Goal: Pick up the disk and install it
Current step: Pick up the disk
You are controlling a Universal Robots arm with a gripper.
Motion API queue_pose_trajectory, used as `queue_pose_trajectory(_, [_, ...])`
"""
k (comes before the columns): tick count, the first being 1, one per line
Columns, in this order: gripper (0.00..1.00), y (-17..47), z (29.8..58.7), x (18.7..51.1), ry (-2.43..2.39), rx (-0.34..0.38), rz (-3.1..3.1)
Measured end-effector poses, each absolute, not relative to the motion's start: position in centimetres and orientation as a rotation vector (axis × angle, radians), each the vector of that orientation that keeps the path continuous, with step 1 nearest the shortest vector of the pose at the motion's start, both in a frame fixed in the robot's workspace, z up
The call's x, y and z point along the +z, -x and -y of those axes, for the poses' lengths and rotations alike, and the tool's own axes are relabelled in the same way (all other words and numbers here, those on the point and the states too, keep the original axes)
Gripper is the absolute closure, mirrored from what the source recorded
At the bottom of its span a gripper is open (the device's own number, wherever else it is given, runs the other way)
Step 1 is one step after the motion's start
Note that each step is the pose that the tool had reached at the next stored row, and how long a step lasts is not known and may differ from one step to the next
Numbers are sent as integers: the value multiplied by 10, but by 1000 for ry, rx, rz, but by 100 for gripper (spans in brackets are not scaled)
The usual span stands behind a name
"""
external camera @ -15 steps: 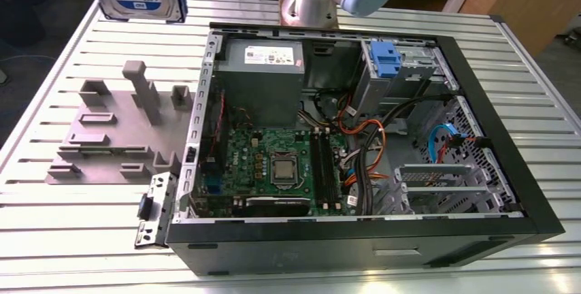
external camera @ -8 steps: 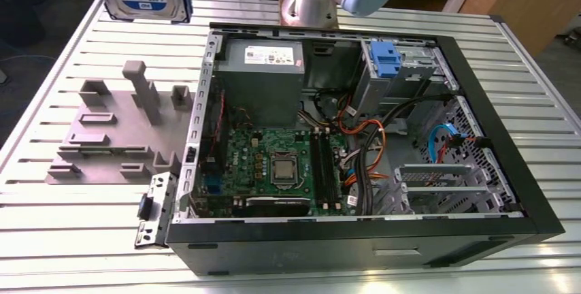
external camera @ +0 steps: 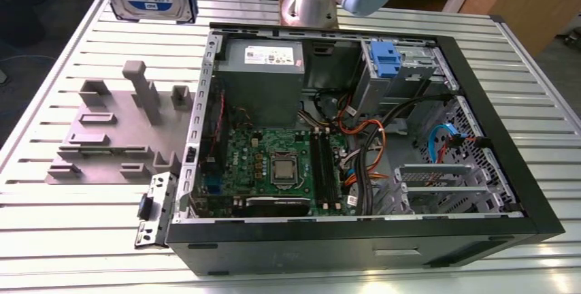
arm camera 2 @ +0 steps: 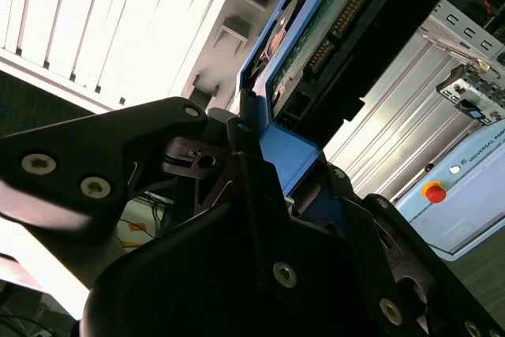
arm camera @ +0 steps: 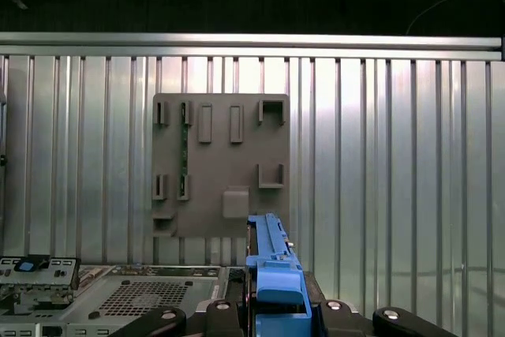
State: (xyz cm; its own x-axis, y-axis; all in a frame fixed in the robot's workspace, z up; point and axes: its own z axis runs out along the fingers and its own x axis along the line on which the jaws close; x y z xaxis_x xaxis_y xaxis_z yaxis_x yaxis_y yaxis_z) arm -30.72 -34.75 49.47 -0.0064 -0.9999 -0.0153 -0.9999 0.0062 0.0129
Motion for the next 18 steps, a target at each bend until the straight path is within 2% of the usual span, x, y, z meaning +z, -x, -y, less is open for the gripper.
queue_pose_trajectory(18, [63, 291, 347, 495, 2213, 31, -2227])
